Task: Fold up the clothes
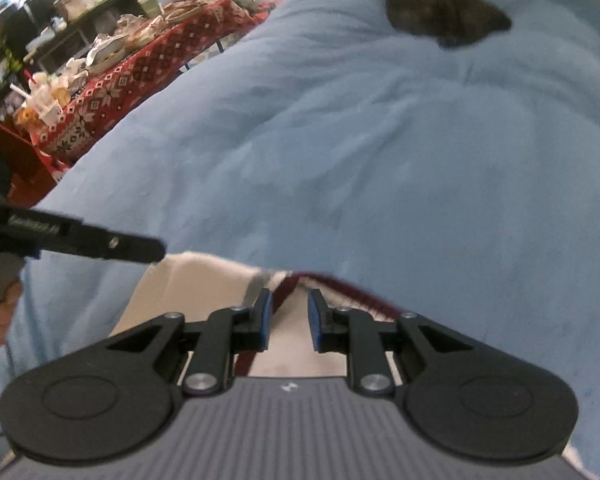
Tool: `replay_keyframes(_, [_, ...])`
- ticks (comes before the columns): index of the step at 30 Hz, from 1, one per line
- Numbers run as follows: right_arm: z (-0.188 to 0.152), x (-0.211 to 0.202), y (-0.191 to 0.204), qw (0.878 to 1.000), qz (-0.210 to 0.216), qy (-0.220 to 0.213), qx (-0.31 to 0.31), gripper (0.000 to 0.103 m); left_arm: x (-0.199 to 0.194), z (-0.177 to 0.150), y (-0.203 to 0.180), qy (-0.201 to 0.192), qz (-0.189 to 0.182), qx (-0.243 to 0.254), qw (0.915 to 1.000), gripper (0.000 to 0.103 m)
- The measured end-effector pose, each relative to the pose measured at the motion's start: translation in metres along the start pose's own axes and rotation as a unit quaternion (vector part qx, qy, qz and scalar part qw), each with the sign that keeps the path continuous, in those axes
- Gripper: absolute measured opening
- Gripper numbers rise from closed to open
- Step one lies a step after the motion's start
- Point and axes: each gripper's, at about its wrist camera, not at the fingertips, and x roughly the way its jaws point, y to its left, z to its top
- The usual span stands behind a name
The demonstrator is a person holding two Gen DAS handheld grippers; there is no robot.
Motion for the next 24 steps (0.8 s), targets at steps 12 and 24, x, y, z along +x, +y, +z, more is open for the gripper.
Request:
replay_keyframes(12, [0.015,0.054,-0.028,0.994,0.044,-0.012,0.100,0.001,0.028,0.009,0.029,0.054,-0.079,-0.157,0.9829,0.014])
replay_keyframes(24, [0.006,0.057,-0.011,0.999,0.001,-0.040,0.009,0.003,0.006,0.006,-0.005,-0.075,-0.005,0.003,0.9972,0.000])
